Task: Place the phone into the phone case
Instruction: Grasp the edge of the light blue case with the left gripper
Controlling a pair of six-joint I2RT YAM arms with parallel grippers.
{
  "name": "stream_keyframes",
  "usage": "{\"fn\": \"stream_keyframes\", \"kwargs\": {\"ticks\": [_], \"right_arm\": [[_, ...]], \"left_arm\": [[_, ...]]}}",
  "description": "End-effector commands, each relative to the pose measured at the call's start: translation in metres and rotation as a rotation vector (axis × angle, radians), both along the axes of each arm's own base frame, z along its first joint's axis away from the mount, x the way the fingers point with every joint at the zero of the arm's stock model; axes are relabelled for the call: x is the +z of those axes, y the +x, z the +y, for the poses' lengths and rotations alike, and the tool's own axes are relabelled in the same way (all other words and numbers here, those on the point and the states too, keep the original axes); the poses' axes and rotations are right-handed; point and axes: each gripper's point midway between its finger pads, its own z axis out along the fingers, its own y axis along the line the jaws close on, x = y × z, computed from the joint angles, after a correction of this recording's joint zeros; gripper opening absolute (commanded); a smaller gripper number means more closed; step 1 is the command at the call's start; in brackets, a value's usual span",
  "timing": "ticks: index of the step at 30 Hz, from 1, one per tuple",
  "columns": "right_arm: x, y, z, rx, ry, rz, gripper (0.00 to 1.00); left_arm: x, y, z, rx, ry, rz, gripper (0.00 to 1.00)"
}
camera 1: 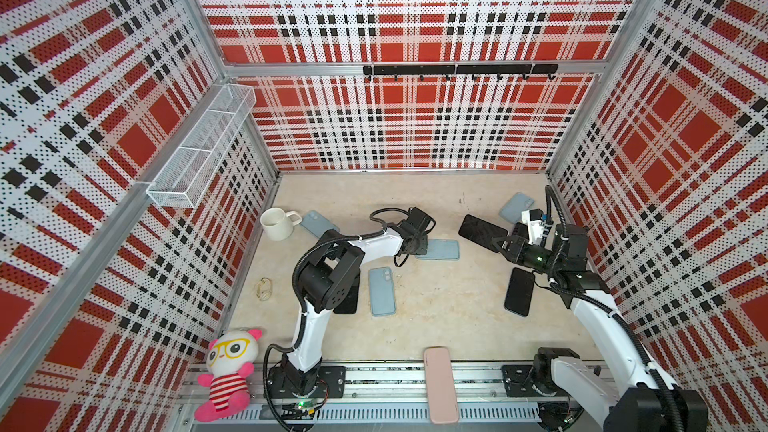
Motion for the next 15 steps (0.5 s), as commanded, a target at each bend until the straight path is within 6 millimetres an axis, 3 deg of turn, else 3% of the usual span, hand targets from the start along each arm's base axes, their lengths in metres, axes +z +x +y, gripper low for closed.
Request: {"fn": "stream_keyframes", "kwargs": {"ticks": [1,5,12,15], "right_arm": [[0.004,0.004,-0.004,-0.005,-0.016,-0.016,0.00],[-0.015,0.004,-0.002,0.011,-0.011,0.084,0.00],[-0.038,-0.006,0.014,0.094,0.084,0.272,0.00],[-0.048,-0.014,0.026,0.123,0.146,0.363,0.00]], "left_arm": [[0.000,-0.008,0.002,-0.036,0.029,0.015,0.12],[0.002,-0.025,0.010,-0.082,0.036,0.031,0.06],[0.002,-0.056,0.029,-0.097,0.020,0.071,0.06],[0.002,-0.066,0.027,-0.096,0.002,0.082,0.07]]}}
